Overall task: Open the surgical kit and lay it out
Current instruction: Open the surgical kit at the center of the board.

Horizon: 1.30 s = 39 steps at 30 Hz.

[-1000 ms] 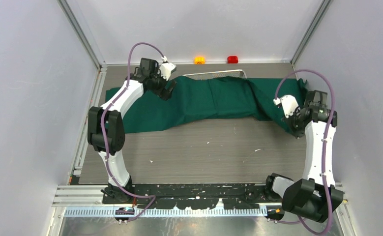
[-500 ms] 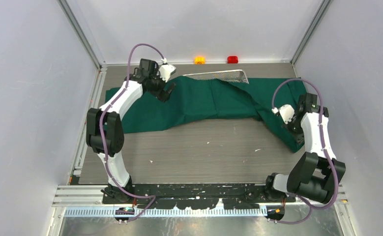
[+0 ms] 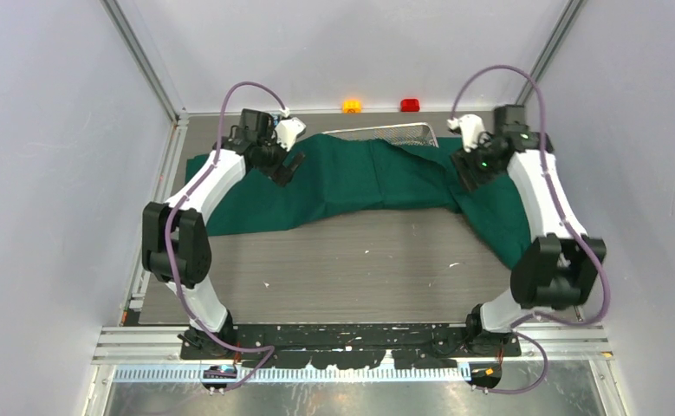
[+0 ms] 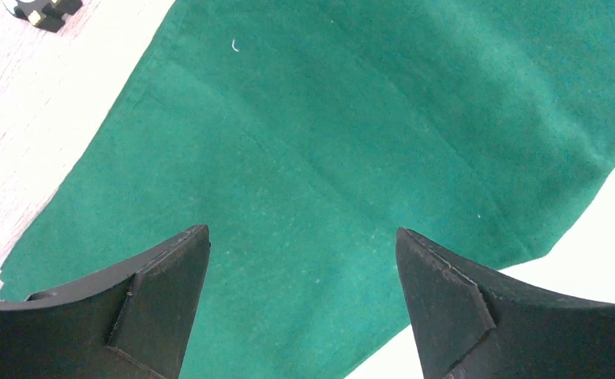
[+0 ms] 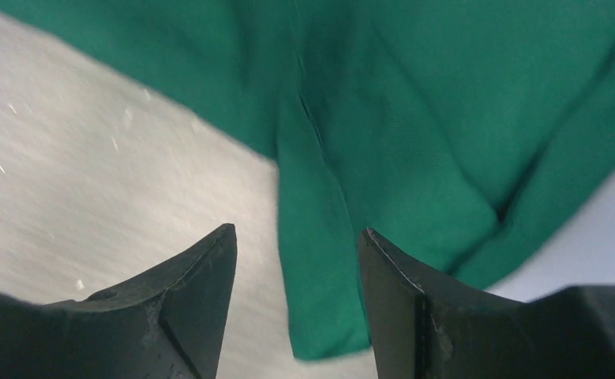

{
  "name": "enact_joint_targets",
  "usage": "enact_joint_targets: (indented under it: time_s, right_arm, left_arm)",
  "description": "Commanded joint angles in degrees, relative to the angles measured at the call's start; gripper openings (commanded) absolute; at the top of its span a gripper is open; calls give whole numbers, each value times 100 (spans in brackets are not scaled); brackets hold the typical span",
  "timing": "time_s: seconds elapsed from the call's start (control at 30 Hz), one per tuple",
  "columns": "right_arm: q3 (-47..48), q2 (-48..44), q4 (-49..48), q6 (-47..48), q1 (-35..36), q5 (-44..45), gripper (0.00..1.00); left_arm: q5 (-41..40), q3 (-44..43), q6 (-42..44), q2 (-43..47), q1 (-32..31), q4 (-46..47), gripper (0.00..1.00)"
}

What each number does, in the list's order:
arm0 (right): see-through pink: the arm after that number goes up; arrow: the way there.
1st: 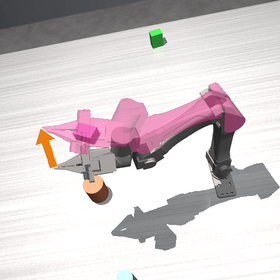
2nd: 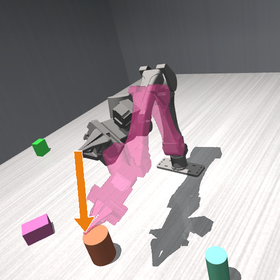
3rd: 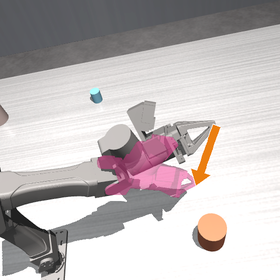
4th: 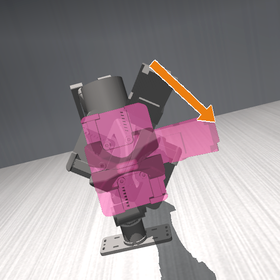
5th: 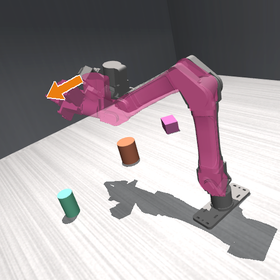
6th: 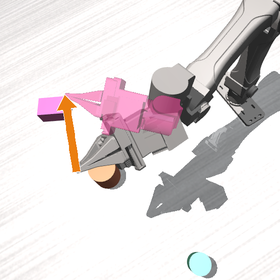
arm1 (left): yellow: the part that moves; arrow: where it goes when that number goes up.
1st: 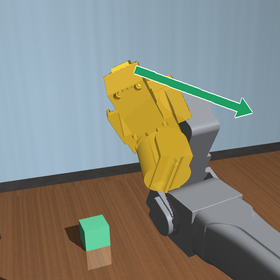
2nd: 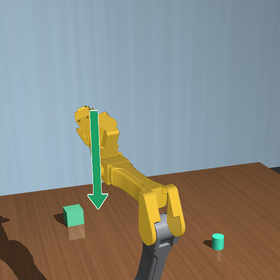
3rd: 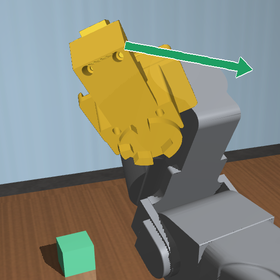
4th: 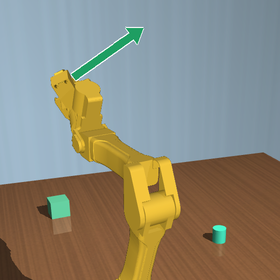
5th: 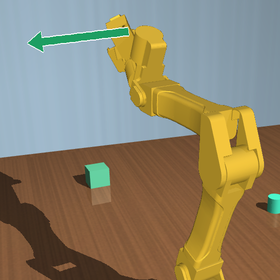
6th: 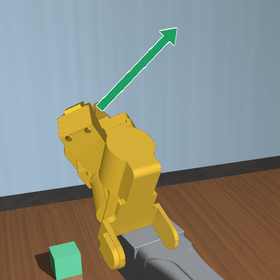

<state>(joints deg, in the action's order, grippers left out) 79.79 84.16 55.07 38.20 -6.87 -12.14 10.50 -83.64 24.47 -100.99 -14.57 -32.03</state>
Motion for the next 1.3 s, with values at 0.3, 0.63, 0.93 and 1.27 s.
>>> enact_joint_targets:
  time_s: [0.3,0.63,0.93,1.27]
  right_arm:
    - [2119,2508,-842,-899,1375,747,69]
    - [2391,3111,-958,-571,1512,1497,48]
    - [1728,2116,-1162,-691,1524,991,1]
    - [383,277,-967,-432,1531,-54,1]
  left_arm:
    - [-37,413,89,741,-29,-5,90]
    - [62,320,46,624,-81,28,90]
    - [1460,83,123,377,-89,903,89]
    - [2567,-1740,1292,-1189,-802,1071,88]
